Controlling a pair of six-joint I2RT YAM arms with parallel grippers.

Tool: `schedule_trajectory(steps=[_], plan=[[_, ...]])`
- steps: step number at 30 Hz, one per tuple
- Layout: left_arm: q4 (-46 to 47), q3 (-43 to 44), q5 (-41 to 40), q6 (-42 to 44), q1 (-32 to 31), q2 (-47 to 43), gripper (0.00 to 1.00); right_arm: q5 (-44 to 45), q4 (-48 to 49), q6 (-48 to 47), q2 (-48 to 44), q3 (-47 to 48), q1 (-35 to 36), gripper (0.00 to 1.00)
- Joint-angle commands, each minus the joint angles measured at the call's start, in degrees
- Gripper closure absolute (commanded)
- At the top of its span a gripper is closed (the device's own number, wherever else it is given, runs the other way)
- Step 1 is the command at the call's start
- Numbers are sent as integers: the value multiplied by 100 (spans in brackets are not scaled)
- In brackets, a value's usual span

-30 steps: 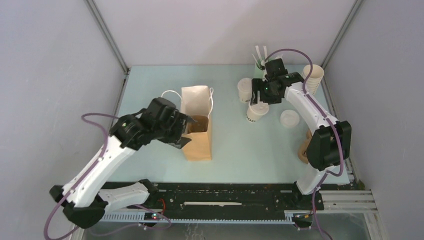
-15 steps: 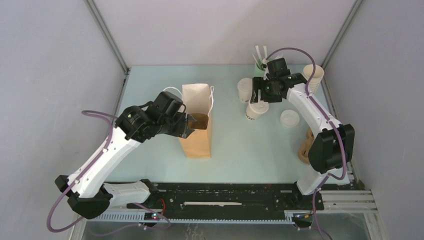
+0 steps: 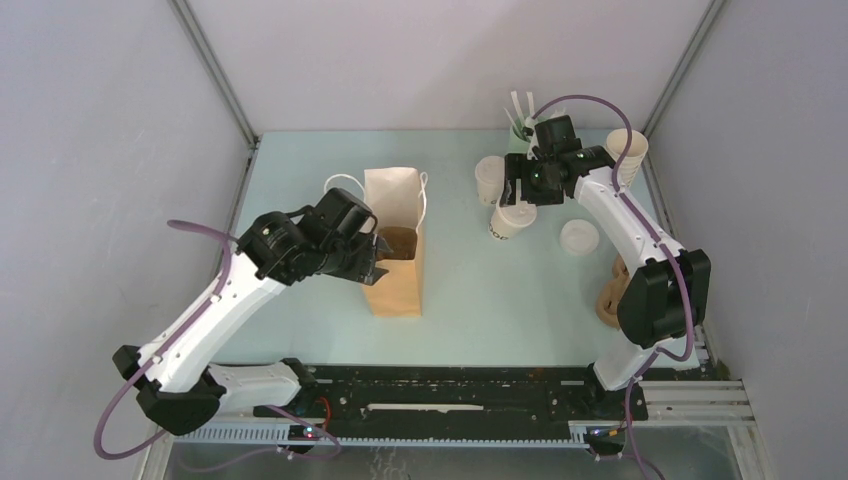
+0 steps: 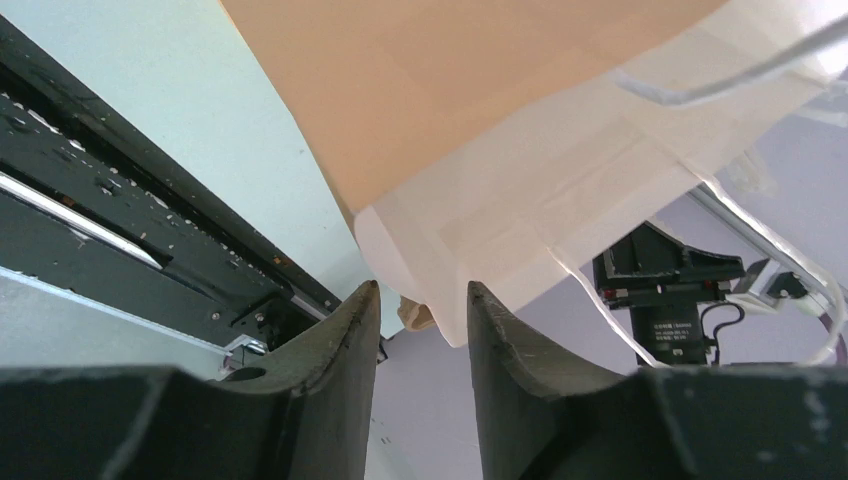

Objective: Pack the takeout coffee

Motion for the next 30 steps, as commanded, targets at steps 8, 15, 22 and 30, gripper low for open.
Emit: schedule_trajectory(steps=[8, 15, 22, 30], plan=[[128, -220, -257, -190, -23, -4, 75, -38, 216, 68, -352, -59, -28, 30], [51, -39, -251, 406, 101, 156, 100, -59, 133, 57, -349, 34, -27, 31], [-471, 1435, -1168, 3490, 392, 757, 100, -194, 109, 83, -602, -76, 1, 33], [475, 1881, -759, 7425, 514, 1204, 100, -130, 40, 50, -681, 17, -15, 33]])
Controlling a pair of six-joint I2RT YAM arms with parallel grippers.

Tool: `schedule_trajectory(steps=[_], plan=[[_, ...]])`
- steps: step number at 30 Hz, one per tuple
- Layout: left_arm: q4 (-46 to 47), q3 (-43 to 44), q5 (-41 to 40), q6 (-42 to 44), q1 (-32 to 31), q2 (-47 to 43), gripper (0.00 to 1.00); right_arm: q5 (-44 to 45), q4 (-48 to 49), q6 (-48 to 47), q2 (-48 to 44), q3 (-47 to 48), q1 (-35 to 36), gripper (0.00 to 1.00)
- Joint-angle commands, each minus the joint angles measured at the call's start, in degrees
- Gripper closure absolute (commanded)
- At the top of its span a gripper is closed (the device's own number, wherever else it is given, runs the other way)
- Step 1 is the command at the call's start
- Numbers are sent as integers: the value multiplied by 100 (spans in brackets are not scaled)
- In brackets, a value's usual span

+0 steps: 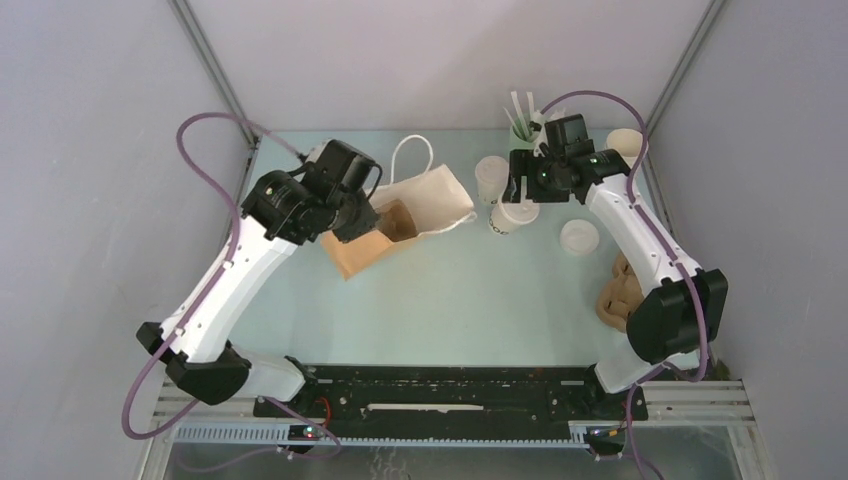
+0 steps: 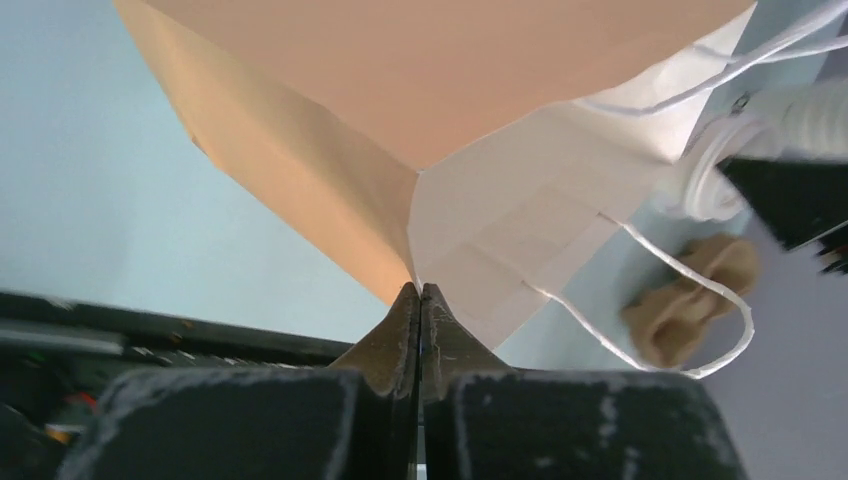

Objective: Pack the takeout coffee

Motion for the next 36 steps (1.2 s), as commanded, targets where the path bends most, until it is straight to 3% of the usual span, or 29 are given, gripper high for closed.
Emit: schedule_trajectory(steps=[1, 7, 14, 25, 32, 36], plan=[[888, -6, 397, 2915, 22, 82, 100, 2, -26, 49, -154, 197, -13, 33], [1843, -1592, 587, 3565, -123, -919, 100, 58, -360, 12, -215, 498, 32, 33], [1975, -3380, -3, 3064, -126, -2550, 100, 72, -612, 7, -340, 772, 299, 34], [1966, -3893, -236, 2561, -147, -3126, 100, 171, -493, -214, -785, 613, 1016, 34], [1202, -4000, -652, 2276, -181, -3147, 100, 158, -240, -1305, -2127, -148, 1633, 35], [1452, -4384, -443, 2116, -270, -3439, 100, -428, 126, -2223, -3163, -702, 2211, 40]])
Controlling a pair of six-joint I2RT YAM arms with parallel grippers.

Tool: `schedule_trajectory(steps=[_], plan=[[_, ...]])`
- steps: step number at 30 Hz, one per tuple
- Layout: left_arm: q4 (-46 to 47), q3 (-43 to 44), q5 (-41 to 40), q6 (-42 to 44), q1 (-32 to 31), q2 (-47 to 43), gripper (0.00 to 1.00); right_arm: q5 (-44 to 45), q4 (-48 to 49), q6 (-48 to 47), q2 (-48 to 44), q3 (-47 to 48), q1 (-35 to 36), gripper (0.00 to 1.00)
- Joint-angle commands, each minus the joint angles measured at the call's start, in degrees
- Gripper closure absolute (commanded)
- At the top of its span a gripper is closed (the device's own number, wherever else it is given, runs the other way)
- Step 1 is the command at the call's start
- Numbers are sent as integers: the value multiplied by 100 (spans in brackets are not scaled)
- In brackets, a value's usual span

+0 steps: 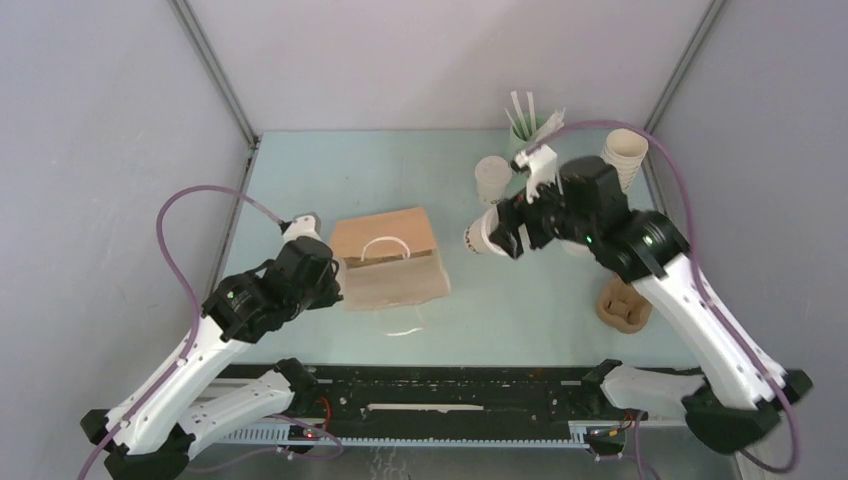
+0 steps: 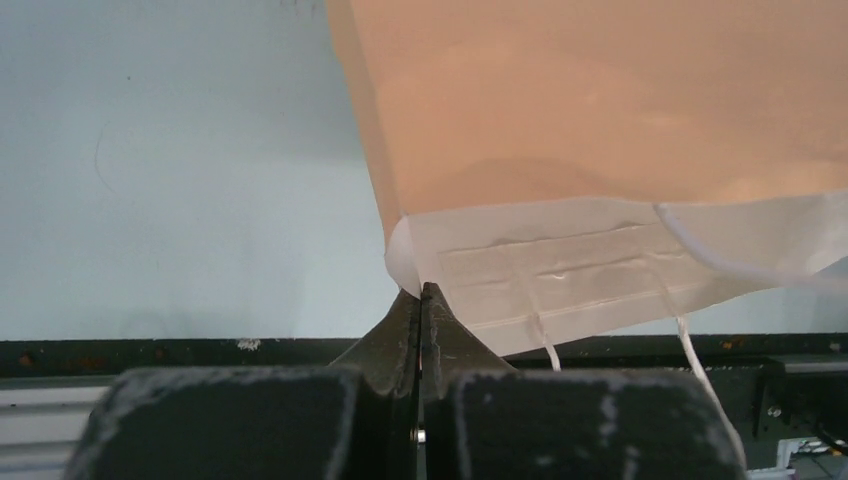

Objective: Pack the takeout coffee

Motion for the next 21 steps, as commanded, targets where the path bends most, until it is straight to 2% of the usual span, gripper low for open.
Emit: schedule_trajectory(steps=[1, 6, 12, 18, 21], plan=[[107, -423, -31, -288, -93, -320, 100, -694, 547, -1278, -1173, -368, 568, 43], [282, -432, 173, -166, -94, -339, 100, -1267, 608, -1808, -1331, -192, 1401, 46], [67, -252, 63, -102, -102, -311, 100, -494, 614, -3347, -842, -66, 3034, 47], [-75, -168, 138, -122, -102, -342, 100, 121, 425, -4570, -123, 17, 3814, 48], [-144, -213, 228, -114, -96, -372, 100, 757, 943, -5065, 86, -302, 3955, 55]])
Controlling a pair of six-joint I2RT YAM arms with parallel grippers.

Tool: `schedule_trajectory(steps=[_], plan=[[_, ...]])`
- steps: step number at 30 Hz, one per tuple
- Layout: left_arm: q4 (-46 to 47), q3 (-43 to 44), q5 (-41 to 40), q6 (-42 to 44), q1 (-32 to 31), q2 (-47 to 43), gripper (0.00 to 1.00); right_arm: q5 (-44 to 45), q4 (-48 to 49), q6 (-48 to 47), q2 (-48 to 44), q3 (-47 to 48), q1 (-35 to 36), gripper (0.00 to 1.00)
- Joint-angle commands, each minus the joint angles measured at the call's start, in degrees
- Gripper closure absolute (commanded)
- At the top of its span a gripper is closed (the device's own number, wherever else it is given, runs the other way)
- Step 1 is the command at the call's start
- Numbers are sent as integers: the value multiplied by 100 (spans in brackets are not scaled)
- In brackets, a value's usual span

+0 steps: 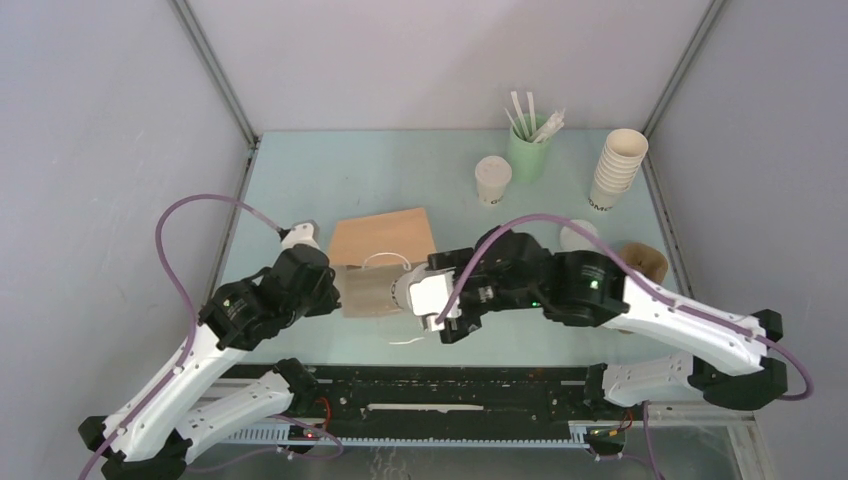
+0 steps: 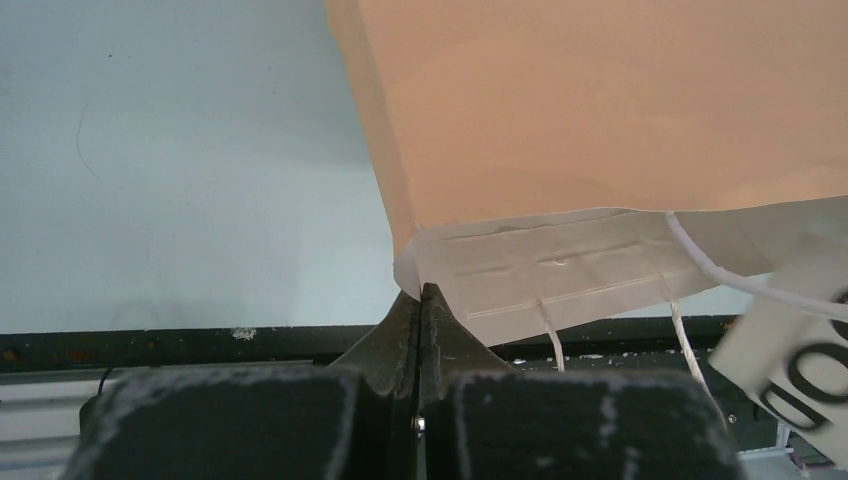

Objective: Pack the takeout coffee

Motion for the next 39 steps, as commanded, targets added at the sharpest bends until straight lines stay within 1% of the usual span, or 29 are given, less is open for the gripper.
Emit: schedule_trajectory(steps=[1, 2, 4, 7, 9, 13, 18, 21, 24, 30, 34, 39], plan=[[-150, 155, 82, -27, -30, -78, 100, 952, 618, -1323, 173, -355, 227, 55], [-172, 159, 107, -28, -33, -99, 100, 997, 672, -1512, 272, -378, 254, 54], [-220, 224, 148, -16, -32, -116, 100, 1378, 759, -1847, 480, -419, 371, 55], [-243, 440, 213, 89, -29, -47, 100, 1941, 1305, -2272, 576, -835, 571, 55], [-225, 600, 259, 251, -24, 18, 100, 2153, 1665, -2429, 617, -1051, 627, 55], [-298, 805, 179, 505, -25, 95, 100, 2586, 2136, -2676, 913, -1090, 627, 55], [-776, 1299, 18, 527, -25, 523, 100, 2322, 2207, -2757, 1093, -1095, 540, 55], [-888, 1352, 22, 538, -27, 615, 100, 2234, 2186, -2883, 1261, -1081, 469, 54], [-724, 1219, 149, 566, -24, 482, 100, 1892, 2098, -2827, 1397, -937, 405, 54], [-559, 782, 392, 649, -21, 324, 100, 1116, 1320, -2327, 1720, -316, 96, 58], [-418, 599, 532, 794, -23, 187, 100, 892, 1370, -2322, 1840, -313, -31, 57], [-244, 329, 674, 876, -25, 36, 100, 926, 1821, -2201, 1970, -313, -181, 57]])
